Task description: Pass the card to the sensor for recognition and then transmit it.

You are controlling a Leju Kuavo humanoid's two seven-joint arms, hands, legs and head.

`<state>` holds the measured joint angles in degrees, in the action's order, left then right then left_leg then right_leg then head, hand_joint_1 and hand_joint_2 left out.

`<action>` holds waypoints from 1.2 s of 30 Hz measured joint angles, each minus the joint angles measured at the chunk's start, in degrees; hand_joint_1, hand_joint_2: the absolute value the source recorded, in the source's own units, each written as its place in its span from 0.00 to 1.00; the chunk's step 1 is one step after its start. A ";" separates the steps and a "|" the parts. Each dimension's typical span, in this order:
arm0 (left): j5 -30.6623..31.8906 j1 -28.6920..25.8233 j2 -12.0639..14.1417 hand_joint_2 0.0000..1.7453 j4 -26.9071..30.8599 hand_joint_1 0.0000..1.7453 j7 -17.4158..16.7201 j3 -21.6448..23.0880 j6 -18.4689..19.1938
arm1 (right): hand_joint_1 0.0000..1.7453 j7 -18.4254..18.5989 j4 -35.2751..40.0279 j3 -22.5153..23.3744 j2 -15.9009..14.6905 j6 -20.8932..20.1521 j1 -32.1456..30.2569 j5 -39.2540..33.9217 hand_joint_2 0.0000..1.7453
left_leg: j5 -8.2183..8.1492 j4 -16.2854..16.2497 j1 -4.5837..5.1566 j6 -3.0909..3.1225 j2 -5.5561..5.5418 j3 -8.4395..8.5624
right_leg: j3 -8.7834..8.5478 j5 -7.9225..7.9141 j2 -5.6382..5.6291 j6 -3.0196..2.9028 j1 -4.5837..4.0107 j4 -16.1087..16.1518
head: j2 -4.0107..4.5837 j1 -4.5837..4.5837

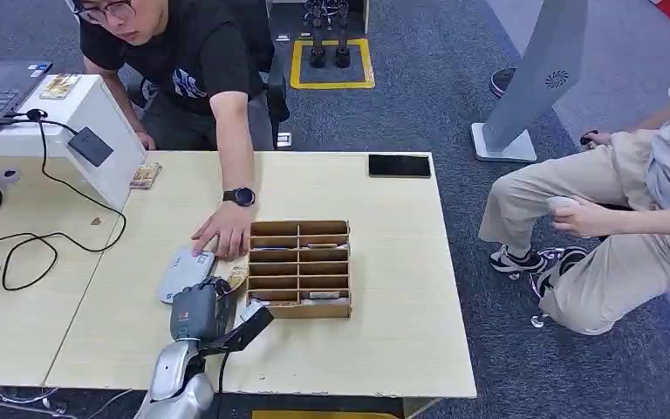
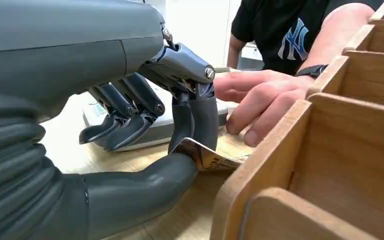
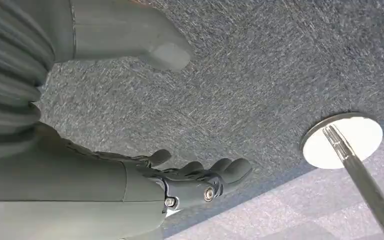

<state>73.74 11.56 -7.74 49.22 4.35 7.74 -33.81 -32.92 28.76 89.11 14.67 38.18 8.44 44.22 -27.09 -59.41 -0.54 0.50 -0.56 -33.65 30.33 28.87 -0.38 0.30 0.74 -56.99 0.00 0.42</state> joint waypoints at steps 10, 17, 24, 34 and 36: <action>-2.65 -0.07 0.35 1.00 0.00 1.00 -0.68 0.85 -0.37 | 0.00 0.31 0.00 -0.15 0.00 0.00 -0.05 -0.07 1.00 | 0.00 0.00 0.00 0.00 0.00 0.07 | -0.08 0.00 0.00 0.00 0.00 0.00 | 0.00 0.00; -22.83 -1.36 -0.46 1.00 4.33 1.00 7.27 0.87 -1.13 | 0.00 0.68 0.18 -0.39 0.00 0.02 -0.14 0.68 1.00 | 0.01 0.00 0.00 -0.01 0.00 0.06 | -0.04 0.00 0.00 0.00 0.00 0.00 | 0.00 0.00; -26.86 -2.22 -1.22 1.00 9.99 1.00 7.59 0.89 0.42 | 0.00 0.57 0.35 -0.39 0.00 0.00 -0.12 1.35 1.00 | 0.01 0.00 -0.01 -0.01 0.01 0.03 | -0.02 0.00 -0.02 0.00 -0.01 0.00 | 0.00 0.00; -34.34 -3.15 -1.83 1.00 14.55 1.00 10.86 0.92 1.83 | 0.00 0.61 0.61 -0.35 0.09 0.00 -0.13 1.35 1.00 | 0.00 -0.01 -0.01 -0.01 0.01 -0.08 | 0.13 0.00 -0.03 0.00 0.00 0.01 | 0.00 0.00; -44.62 -2.93 -2.78 1.00 18.67 1.00 11.72 1.16 6.52 | 0.00 0.92 1.44 -0.26 0.48 0.00 -0.11 1.22 1.00 | 0.00 -0.01 -0.01 0.00 0.00 -0.10 | 0.13 0.00 -0.02 0.00 0.00 0.01 | 0.00 -0.02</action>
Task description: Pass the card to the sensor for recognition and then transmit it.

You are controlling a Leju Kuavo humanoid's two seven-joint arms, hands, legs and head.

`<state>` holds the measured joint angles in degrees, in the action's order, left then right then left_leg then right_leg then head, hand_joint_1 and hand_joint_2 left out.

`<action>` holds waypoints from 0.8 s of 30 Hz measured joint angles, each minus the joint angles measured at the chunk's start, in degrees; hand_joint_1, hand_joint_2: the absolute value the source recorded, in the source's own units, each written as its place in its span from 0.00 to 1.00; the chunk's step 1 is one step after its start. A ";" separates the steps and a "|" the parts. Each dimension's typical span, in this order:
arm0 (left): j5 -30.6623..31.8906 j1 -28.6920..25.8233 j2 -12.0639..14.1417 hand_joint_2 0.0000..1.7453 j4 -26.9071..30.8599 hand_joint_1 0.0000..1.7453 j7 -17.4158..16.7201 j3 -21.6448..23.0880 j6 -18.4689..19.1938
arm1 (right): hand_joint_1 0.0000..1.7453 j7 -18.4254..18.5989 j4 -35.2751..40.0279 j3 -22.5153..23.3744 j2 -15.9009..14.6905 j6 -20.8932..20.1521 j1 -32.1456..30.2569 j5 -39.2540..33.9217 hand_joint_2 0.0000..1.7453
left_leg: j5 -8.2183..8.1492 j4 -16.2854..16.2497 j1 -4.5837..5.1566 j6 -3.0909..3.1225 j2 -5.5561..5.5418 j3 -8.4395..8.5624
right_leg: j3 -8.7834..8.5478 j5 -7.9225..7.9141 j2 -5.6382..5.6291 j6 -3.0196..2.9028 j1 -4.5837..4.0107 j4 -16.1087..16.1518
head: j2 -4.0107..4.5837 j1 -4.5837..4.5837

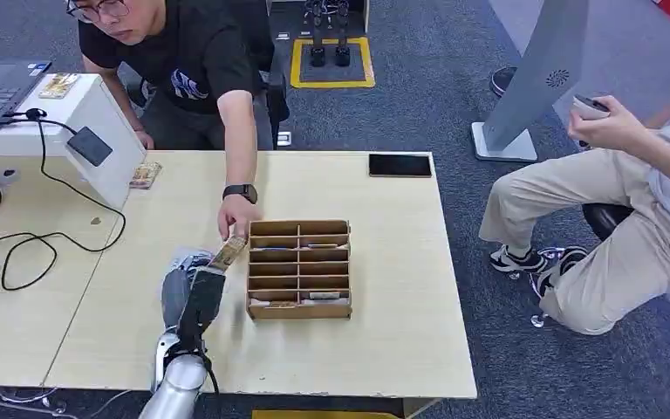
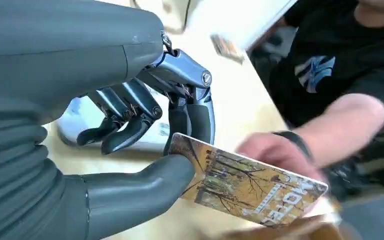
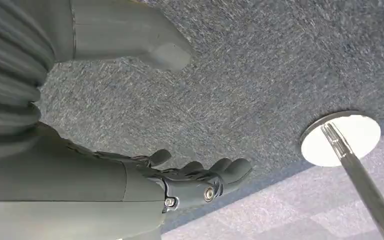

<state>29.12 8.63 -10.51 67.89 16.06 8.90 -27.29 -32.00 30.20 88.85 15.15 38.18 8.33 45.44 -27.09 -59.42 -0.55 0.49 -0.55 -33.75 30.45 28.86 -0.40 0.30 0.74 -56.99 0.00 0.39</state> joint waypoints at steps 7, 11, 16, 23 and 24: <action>-9.33 3.79 0.09 1.00 5.70 1.00 -2.53 2.29 4.14 | 0.00 -0.68 0.62 0.22 0.63 0.02 0.03 0.46 1.00 | 0.01 0.00 0.00 -0.01 0.00 0.00 | 0.00 -0.01 0.00 0.00 0.00 -0.01 | 0.00 0.02; -14.35 6.38 0.26 1.00 5.72 1.00 -3.71 2.36 4.10 | 0.00 -1.27 0.53 0.26 0.63 0.02 0.11 0.85 1.00 | 0.01 0.00 -0.01 -0.01 0.01 0.00 | 0.00 -0.01 -0.01 0.00 -0.01 -0.01 | 0.00 0.02; -17.28 8.95 0.55 1.00 5.30 1.00 -5.20 2.34 3.55 | 0.00 -1.20 0.18 0.33 0.63 0.00 0.30 1.22 1.00 | 0.01 0.00 0.00 -0.01 0.01 -0.01 | 0.02 0.00 -0.01 0.00 -0.01 -0.01 | 0.00 0.00; -16.95 13.27 1.29 1.00 0.56 0.00 -6.99 2.34 -0.16 | 0.00 -1.38 -0.65 0.33 0.63 0.02 0.43 2.27 1.00 | 0.01 0.00 0.00 -0.01 0.02 -0.01 | 0.02 -0.01 -0.04 0.00 0.00 -0.01 | 0.00 0.02; -16.36 13.57 1.42 1.00 -0.20 0.00 -7.04 2.34 -0.73 | 0.00 -1.36 -0.76 0.33 0.63 0.00 0.47 2.30 1.00 | 0.01 0.00 0.00 -0.01 0.02 -0.01 | 0.02 -0.01 -0.04 0.00 -0.01 -0.01 | 0.00 0.02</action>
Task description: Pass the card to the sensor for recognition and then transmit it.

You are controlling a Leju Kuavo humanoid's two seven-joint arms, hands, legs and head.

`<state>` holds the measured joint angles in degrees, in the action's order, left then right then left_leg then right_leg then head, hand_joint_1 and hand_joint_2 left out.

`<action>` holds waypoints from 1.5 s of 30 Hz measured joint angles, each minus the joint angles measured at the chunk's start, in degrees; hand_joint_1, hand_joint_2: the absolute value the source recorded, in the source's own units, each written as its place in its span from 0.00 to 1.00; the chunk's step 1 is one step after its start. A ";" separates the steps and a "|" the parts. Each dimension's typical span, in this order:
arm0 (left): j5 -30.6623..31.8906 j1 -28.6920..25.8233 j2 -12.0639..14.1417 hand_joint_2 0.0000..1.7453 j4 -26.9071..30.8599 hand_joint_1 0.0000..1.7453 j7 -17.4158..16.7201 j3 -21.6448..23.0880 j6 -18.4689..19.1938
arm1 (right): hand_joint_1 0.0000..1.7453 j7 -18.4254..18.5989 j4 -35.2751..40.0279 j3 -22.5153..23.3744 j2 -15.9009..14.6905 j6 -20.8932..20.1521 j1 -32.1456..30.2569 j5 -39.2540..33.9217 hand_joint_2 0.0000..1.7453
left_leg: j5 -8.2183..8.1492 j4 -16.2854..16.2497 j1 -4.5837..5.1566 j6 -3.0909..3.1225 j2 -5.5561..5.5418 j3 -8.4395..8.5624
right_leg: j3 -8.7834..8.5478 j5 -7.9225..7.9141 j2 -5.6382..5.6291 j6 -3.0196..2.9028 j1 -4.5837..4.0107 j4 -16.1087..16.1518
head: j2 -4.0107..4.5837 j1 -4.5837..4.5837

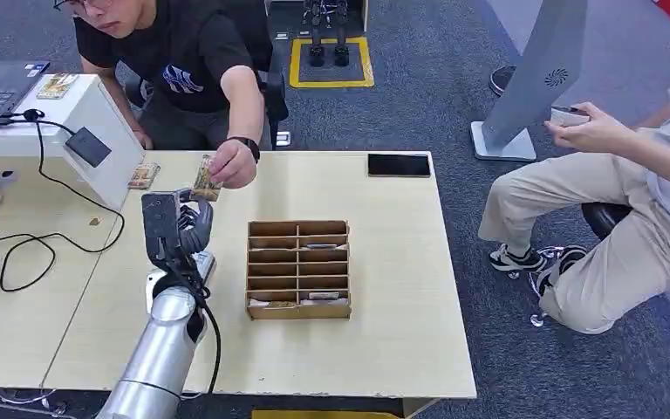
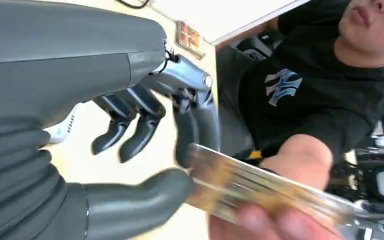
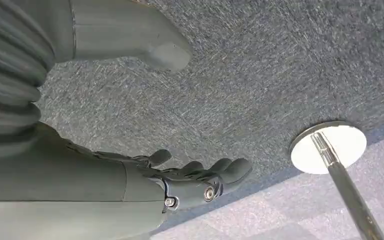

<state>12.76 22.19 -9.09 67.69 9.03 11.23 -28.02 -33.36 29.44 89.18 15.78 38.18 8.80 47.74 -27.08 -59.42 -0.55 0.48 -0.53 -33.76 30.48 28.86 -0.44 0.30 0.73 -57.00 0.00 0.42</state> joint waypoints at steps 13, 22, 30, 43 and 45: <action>3.03 0.75 0.42 0.00 -4.53 0.00 0.63 0.63 -3.04 | 0.00 0.02 -0.66 0.00 0.00 0.00 0.15 1.46 1.00 | 0.00 0.00 0.00 0.00 0.00 -0.02 | 0.01 0.00 -0.02 0.00 0.00 0.00 | 0.00 0.00; 6.78 -4.76 0.29 1.00 5.45 0.00 7.28 2.82 -5.69 | 0.00 0.48 0.28 0.02 0.33 0.00 -0.04 -0.39 1.00 | -0.01 0.00 0.00 0.01 0.00 -0.05 | 0.04 0.01 -0.03 0.00 0.00 0.01 | 0.00 0.00; 7.24 -8.46 0.22 1.00 12.58 0.00 7.78 5.03 -5.95 | 0.00 0.48 1.07 0.02 0.87 0.00 -0.10 -0.39 1.00 | -0.02 0.00 0.00 0.01 0.01 -0.05 | 0.06 0.01 -0.03 0.00 0.00 0.01 | 0.00 0.00; 6.40 -17.74 1.60 1.00 26.38 0.00 21.37 14.71 -1.30 | 0.00 -1.44 1.24 0.02 0.92 0.00 -0.23 -1.57 1.00 | -0.07 0.00 0.01 0.03 0.01 -0.13 | 0.11 0.05 -0.04 0.04 0.01 0.04 | 0.00 0.00; 5.86 -18.76 2.47 1.00 28.21 0.00 23.84 17.04 0.47 | 0.00 -1.66 1.24 0.02 0.92 0.02 -0.25 -2.01 1.00 | -0.07 0.00 0.01 0.03 0.02 -0.13 | 0.12 0.05 -0.05 0.04 0.01 0.04 | 0.00 0.00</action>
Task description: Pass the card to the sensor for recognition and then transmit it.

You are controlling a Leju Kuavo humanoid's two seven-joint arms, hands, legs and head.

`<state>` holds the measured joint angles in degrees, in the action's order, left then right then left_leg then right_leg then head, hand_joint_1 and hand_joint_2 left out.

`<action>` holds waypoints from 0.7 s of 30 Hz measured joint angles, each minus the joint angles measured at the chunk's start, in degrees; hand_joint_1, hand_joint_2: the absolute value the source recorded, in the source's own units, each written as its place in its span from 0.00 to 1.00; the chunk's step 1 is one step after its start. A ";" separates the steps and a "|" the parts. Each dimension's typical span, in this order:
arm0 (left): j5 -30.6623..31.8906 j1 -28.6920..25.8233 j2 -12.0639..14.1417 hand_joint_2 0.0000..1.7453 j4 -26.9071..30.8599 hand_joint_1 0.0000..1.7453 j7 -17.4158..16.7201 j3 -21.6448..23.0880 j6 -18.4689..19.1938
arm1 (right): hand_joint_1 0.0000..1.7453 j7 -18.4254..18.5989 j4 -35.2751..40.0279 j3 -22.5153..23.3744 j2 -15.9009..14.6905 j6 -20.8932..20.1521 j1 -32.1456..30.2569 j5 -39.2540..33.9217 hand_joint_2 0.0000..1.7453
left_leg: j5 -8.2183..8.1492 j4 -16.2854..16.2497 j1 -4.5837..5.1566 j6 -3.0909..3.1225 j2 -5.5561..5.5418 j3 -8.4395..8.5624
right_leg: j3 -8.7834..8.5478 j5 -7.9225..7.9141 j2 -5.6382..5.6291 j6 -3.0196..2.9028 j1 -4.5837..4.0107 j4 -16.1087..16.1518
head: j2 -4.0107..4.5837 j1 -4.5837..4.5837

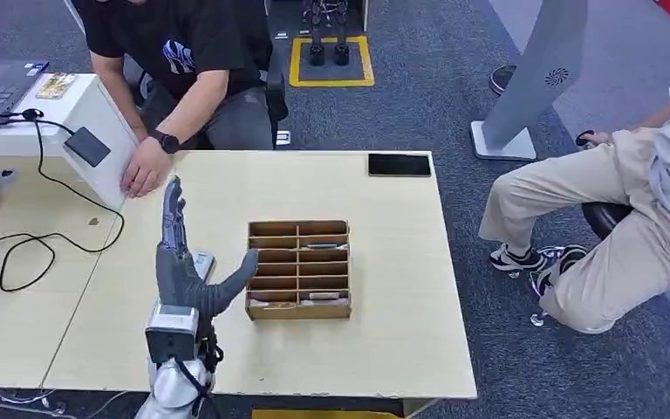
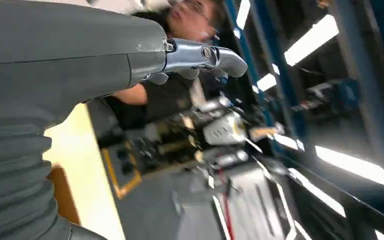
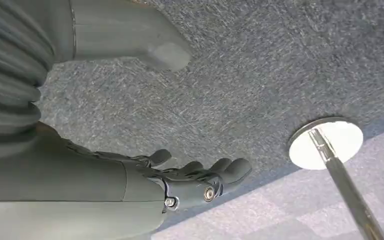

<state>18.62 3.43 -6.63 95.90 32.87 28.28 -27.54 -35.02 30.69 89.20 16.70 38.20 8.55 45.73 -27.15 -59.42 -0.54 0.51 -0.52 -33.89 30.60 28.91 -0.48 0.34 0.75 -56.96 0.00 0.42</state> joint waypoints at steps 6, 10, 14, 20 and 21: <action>-0.29 -1.35 1.79 1.00 2.52 0.00 0.86 3.57 0.97 | 0.00 -0.02 0.02 0.00 0.00 -0.02 -0.01 -0.15 1.00 | 0.02 0.00 -0.01 -0.01 0.00 0.02 | -0.01 -0.01 0.01 -0.01 -0.01 -0.02 | 0.02 -0.02; -0.26 -1.53 2.45 1.00 3.26 0.00 0.86 4.42 1.03 | 0.00 -0.02 0.04 0.00 0.00 -0.02 -0.01 -0.15 1.00 | 0.03 0.00 -0.01 -0.02 0.00 0.01 | -0.01 -0.01 0.01 -0.01 -0.01 -0.02 | 0.00 0.00; -1.21 -1.65 3.11 1.00 3.45 0.00 1.76 4.84 3.64 | 0.00 -0.02 0.04 0.00 0.00 -0.02 -0.01 -0.31 1.00 | 0.03 0.00 -0.01 -0.02 -0.01 0.01 | -0.01 -0.01 0.01 -0.01 -0.01 -0.02 | 0.00 0.00; -1.30 -2.42 4.66 1.00 4.66 0.00 4.88 6.28 10.15 | 0.00 -0.04 0.33 0.00 0.00 -0.02 -0.24 -0.37 1.00 | 0.02 0.00 -0.01 -0.02 -0.01 0.01 | -0.01 -0.01 0.02 -0.01 -0.01 -0.02 | 0.00 0.00; 1.61 -2.45 5.10 1.00 4.70 0.00 4.60 6.80 9.91 | 0.00 -0.07 0.33 0.00 0.00 -0.02 -0.26 -0.18 1.00 | 0.02 0.00 -0.01 -0.02 -0.01 0.01 | -0.01 -0.01 0.01 -0.01 -0.01 -0.02 | 0.00 -0.02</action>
<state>20.24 0.98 -1.53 100.61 37.47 35.08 -17.63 -35.08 31.02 89.20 16.70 38.18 8.28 45.55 -27.13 -59.41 -0.55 0.50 -0.52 -33.88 30.59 28.90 -0.47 0.33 0.74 -56.98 0.00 0.39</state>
